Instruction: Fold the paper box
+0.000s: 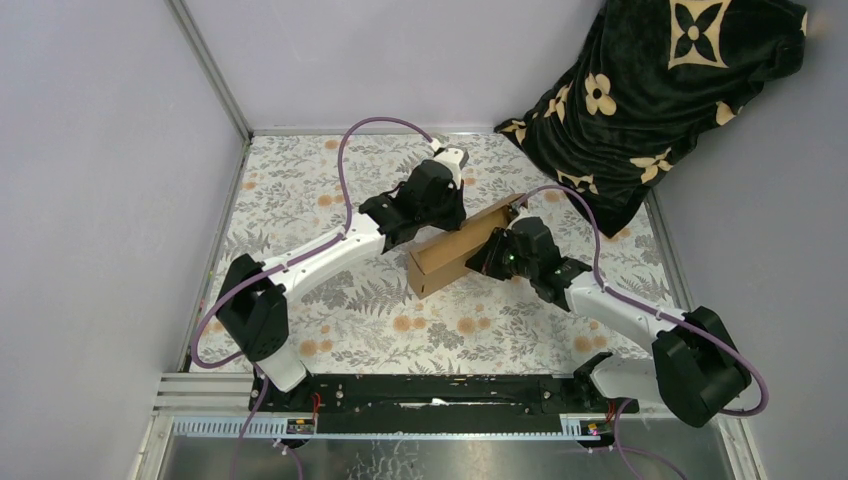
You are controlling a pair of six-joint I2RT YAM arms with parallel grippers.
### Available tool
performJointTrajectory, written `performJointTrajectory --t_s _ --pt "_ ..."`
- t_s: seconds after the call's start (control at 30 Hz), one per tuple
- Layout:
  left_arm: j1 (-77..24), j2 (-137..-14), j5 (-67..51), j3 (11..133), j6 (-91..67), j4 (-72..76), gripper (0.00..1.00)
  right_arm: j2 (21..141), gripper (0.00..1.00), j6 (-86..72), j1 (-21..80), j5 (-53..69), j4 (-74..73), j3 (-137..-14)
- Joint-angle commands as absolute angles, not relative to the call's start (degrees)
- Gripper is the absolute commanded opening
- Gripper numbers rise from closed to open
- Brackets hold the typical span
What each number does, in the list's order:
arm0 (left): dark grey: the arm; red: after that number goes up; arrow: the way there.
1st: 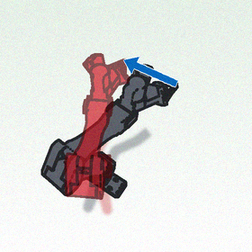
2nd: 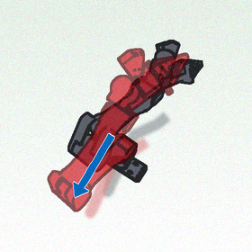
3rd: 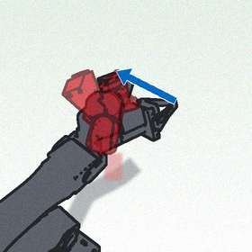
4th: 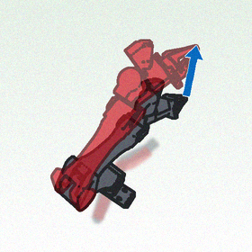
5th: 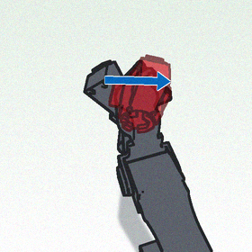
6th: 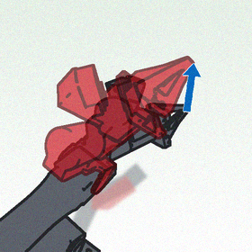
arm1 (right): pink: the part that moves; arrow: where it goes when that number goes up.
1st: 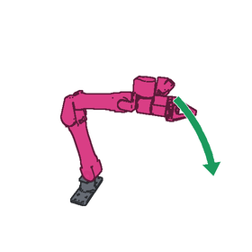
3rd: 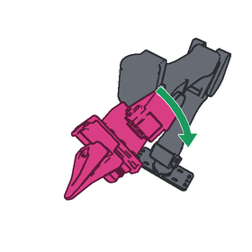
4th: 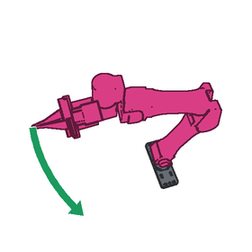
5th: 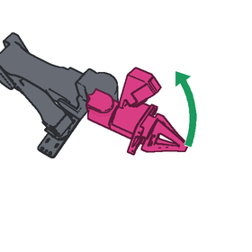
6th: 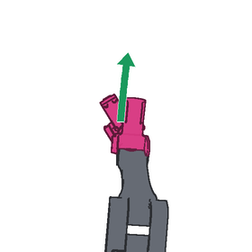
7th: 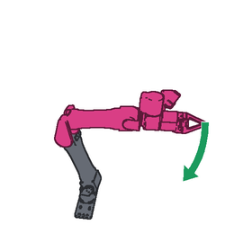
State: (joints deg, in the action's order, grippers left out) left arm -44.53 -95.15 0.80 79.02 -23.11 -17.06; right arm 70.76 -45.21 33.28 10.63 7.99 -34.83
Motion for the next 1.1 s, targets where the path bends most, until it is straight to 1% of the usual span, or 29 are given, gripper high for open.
performJointTrajectory --t_s 0.0,0.4,0.6,1.07 --pt "-46.3 -96.9 -0.3 77.8 -24.2 -17.8 0.11 72.1 0.09 -45.3 33.5 7.7 13.7 -41.1" --pt "-46.1 -93.6 13.6 70.6 -22.7 -15.0 0.11 76.3 0.11 -43.8 33.5 8.1 12.3 -45.3" --pt "-45.9 -93.6 17.1 69.5 -22.9 -15.1 0.12 78.9 0.11 -43.1 33.6 9.2 10.9 -49.0" --pt "-37.7 -86.2 12.1 63.1 -23.7 -13.5 0.13 84.5 0.11 -40.0 36.7 10.5 6.7 -59.6"
